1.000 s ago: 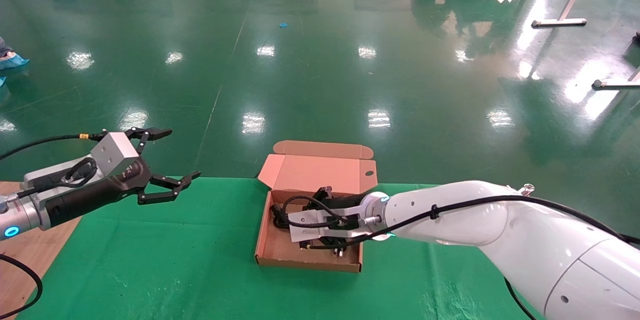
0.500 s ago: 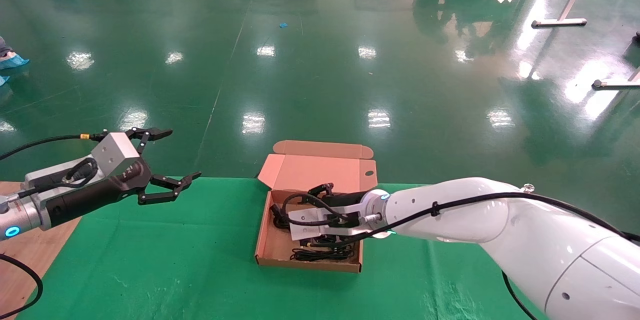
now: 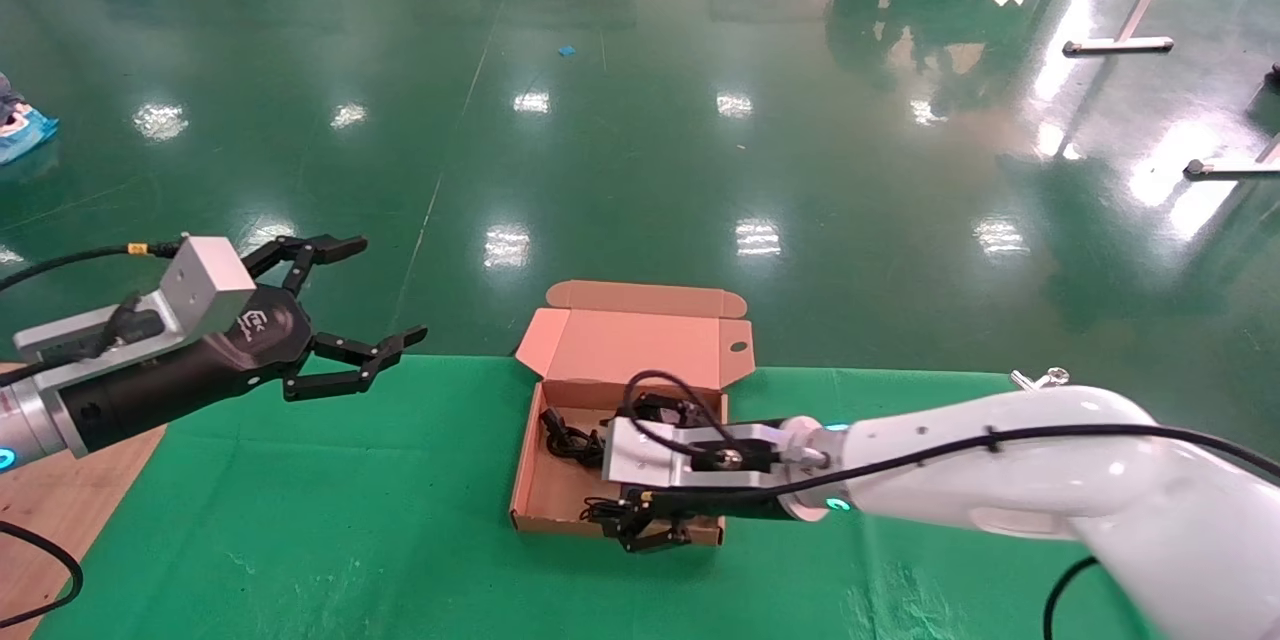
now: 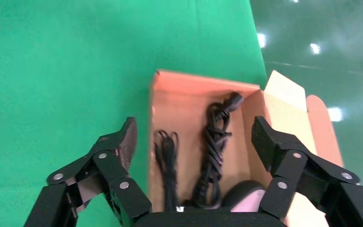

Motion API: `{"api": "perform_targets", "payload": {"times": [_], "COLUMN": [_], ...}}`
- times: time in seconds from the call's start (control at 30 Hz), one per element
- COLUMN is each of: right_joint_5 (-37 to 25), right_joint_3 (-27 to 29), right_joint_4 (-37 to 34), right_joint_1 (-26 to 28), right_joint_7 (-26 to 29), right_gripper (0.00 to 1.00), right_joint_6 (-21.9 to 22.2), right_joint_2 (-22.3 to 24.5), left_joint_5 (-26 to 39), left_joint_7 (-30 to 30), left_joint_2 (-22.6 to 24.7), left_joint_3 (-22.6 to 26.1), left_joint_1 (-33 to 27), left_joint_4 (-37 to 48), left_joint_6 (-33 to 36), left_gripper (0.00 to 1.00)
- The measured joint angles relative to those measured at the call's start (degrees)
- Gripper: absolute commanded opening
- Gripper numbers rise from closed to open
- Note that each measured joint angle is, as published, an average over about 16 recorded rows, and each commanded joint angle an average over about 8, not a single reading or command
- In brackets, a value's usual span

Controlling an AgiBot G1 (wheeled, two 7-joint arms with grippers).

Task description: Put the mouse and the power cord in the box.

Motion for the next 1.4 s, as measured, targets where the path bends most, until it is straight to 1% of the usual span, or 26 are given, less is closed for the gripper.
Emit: {"api": "perform_targets", "payload": {"times": [1.4], "right_joint_5": [26.86], "right_joint_3": [41.62], "right_joint_4": [26.42], "right_joint_1": [-20.94], "right_joint_7": [18.22], "right_gripper": [1.0], "right_joint_6": [-34.87], "right_joint_2": [30.36], "left_joint_5": [-6.11], "left_joint_7": [-41.89], "left_joint_2": [-12.47], "left_joint_3": [-11.77], "left_joint_1": [18.48], "left_joint_4": [-50.56], "left_joint_6": [10.9], "left_gripper": [1.0]}}
